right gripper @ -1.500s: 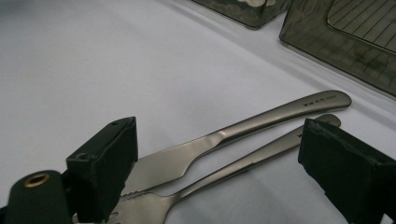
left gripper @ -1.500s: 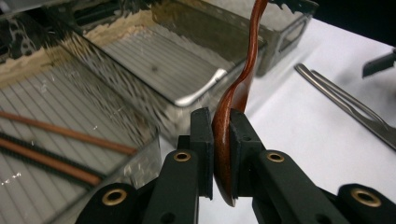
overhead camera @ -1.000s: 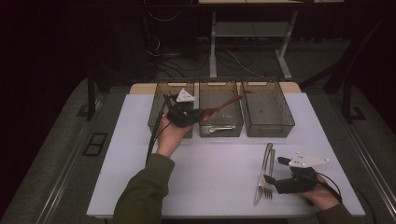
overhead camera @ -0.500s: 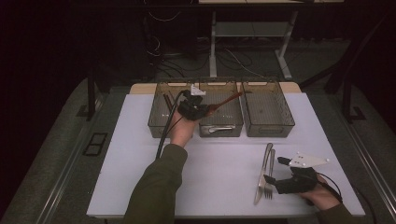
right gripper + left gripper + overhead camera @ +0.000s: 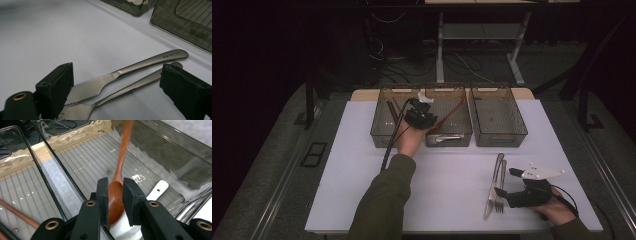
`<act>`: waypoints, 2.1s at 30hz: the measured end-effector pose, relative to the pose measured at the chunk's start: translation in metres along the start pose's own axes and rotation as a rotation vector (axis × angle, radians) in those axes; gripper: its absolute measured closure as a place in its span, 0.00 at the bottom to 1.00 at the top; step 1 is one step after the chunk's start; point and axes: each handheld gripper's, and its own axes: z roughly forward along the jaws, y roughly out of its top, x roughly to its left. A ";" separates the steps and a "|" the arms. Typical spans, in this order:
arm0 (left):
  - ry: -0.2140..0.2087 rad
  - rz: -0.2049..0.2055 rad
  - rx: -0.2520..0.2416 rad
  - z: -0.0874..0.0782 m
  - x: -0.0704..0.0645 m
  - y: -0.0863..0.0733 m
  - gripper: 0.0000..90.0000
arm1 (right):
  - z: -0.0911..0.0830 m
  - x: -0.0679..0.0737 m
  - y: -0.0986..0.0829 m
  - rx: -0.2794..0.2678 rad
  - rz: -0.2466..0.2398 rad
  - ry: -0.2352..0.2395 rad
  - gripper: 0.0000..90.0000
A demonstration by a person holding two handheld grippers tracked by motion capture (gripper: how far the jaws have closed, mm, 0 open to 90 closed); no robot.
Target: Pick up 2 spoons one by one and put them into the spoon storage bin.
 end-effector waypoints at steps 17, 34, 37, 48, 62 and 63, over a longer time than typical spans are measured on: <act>-0.064 0.027 -0.032 -0.013 -0.001 0.002 0.63 | 0.000 0.000 0.000 0.002 -0.001 0.000 0.13; -0.171 0.085 -0.104 -0.044 -0.005 -0.022 0.42 | 0.001 0.000 0.000 0.007 -0.004 -0.001 0.13; -0.187 0.100 -0.115 -0.051 -0.007 -0.027 0.41 | 0.001 0.000 0.000 0.003 -0.002 -0.001 0.13; -0.228 0.143 -0.133 -0.071 -0.022 -0.048 0.31 | 0.001 0.000 0.000 0.002 0.000 0.000 0.13; -0.238 0.124 -0.154 -0.095 -0.023 -0.105 0.21 | 0.001 0.000 0.000 0.001 0.001 -0.001 0.13; -0.241 0.125 -0.158 -0.097 -0.023 -0.109 0.20 | 0.001 0.000 0.000 0.000 -0.001 -0.001 0.13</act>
